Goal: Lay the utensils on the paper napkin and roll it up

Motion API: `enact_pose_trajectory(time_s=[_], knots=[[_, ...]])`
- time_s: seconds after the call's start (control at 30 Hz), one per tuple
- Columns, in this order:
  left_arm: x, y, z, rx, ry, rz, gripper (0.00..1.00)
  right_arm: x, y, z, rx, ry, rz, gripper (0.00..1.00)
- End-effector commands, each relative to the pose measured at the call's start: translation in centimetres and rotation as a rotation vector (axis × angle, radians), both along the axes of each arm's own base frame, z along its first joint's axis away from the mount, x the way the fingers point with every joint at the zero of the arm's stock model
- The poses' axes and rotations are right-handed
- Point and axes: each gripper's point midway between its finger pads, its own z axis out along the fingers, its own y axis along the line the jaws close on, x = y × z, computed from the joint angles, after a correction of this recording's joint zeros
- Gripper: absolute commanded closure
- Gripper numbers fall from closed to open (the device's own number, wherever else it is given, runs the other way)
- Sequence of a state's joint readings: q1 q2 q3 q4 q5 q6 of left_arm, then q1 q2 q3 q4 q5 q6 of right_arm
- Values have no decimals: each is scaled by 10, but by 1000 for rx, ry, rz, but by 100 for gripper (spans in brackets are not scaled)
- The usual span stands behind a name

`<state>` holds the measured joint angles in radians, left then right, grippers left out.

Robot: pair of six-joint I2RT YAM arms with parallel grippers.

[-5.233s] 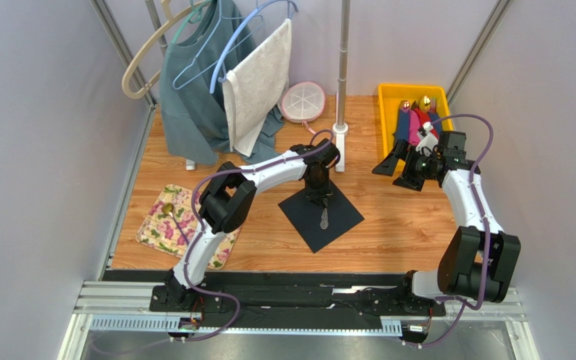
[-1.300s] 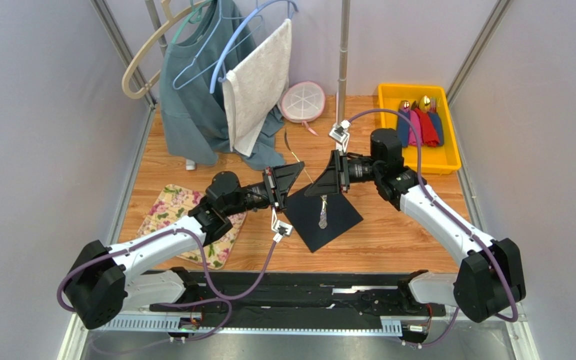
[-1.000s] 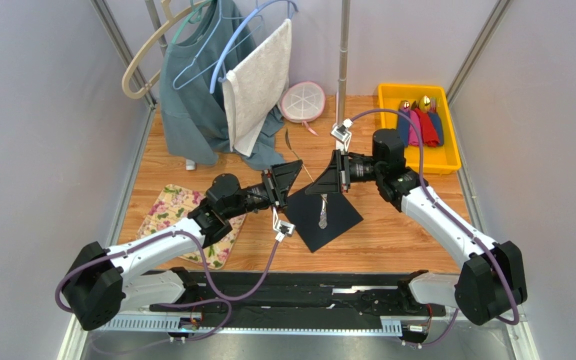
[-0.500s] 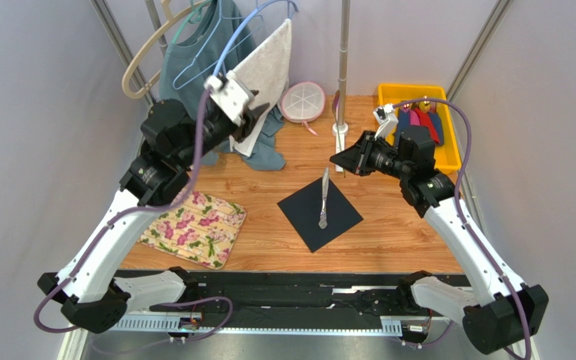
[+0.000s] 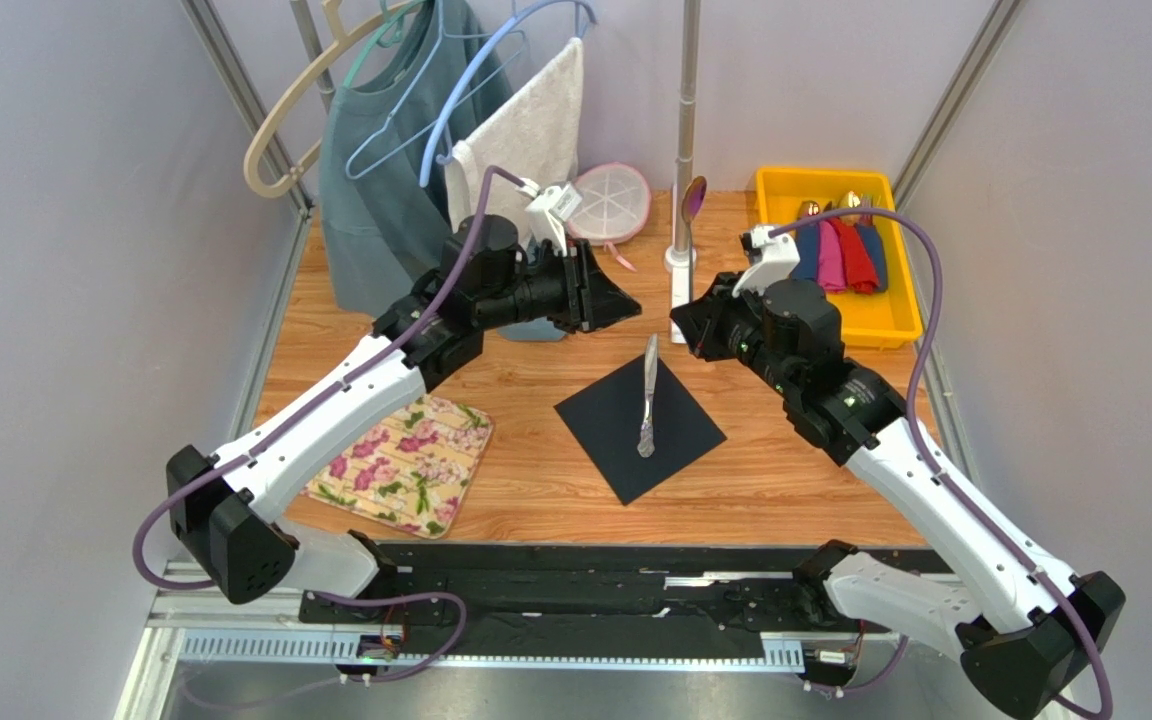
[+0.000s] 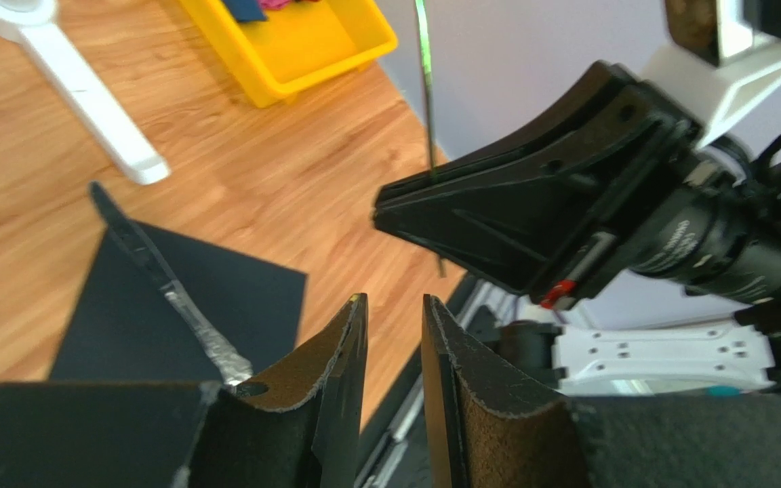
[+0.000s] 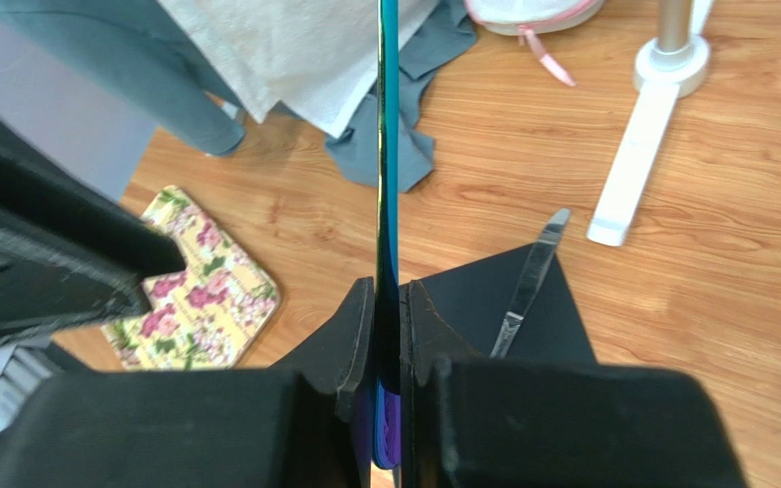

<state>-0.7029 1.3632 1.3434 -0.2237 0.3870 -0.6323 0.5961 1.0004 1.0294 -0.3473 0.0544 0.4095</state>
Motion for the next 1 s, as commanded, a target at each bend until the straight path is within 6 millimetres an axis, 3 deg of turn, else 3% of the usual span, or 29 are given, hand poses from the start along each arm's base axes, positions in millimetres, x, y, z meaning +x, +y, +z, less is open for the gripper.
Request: enact_pose_trajectory(time_s=[0.0, 0.57, 0.87, 0.93, 0.97], knots=[[1, -22, 46, -199, -1, 4, 66, 10, -7, 11, -11, -56, -87, 100], [32, -71, 59, -246, 33, 33, 65, 0, 9, 5, 2, -57, -13, 100], [45, -69, 24, -137, 107, 110, 69, -2, 5, 4, -7, -61, -25, 100], [45, -66, 25, -131, 99, 125, 65, -1, 3, 3, -14, -63, -34, 100], [47, -64, 21, -119, 104, 141, 59, -1, 2, 2, -14, -62, -36, 100]])
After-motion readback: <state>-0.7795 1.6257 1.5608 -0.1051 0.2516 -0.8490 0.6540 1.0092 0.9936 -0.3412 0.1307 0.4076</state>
